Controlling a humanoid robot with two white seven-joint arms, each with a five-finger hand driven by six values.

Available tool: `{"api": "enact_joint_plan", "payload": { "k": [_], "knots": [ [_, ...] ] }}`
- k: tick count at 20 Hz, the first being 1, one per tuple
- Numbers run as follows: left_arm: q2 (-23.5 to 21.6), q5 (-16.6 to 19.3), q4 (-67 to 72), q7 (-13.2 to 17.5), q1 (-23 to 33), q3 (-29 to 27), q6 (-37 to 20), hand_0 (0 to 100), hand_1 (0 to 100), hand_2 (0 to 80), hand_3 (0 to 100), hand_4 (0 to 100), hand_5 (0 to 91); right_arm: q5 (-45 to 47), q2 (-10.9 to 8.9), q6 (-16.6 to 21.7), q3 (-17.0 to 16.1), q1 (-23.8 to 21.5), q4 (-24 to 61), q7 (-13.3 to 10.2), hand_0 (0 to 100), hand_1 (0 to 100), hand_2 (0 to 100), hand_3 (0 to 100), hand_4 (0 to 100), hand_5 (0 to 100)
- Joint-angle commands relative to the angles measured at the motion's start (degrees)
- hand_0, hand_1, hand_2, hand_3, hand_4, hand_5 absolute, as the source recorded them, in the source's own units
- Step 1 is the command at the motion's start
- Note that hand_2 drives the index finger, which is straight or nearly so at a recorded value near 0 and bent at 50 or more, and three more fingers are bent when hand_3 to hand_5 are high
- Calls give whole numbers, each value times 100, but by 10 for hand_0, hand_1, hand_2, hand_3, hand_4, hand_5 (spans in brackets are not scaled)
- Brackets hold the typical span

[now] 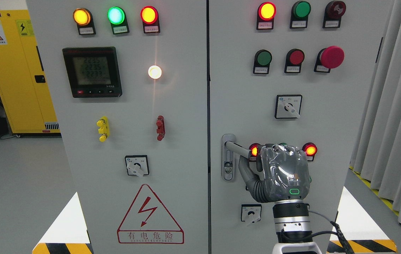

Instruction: Release door handle

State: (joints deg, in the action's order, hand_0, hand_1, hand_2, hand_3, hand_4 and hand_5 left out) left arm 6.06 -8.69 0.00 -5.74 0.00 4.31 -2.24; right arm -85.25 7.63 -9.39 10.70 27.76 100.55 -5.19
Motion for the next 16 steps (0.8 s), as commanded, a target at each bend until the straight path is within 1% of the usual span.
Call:
{"api": "enact_joint_plan", "payload": {
  "k": [1,16],
  "knots": [
    [0,-1,-79,2,-158,0,4,120,556,0,0,0,0,0,-7,-2,-7,1,0,-8,576,387,904,1000,1000,1000],
    [0,-1,-79,2,-158,8,4,120,556,0,0,0,0,0,-8,-2,-25,36,0,-26,569,386,904,1000,1000,1000]
  ]
}}
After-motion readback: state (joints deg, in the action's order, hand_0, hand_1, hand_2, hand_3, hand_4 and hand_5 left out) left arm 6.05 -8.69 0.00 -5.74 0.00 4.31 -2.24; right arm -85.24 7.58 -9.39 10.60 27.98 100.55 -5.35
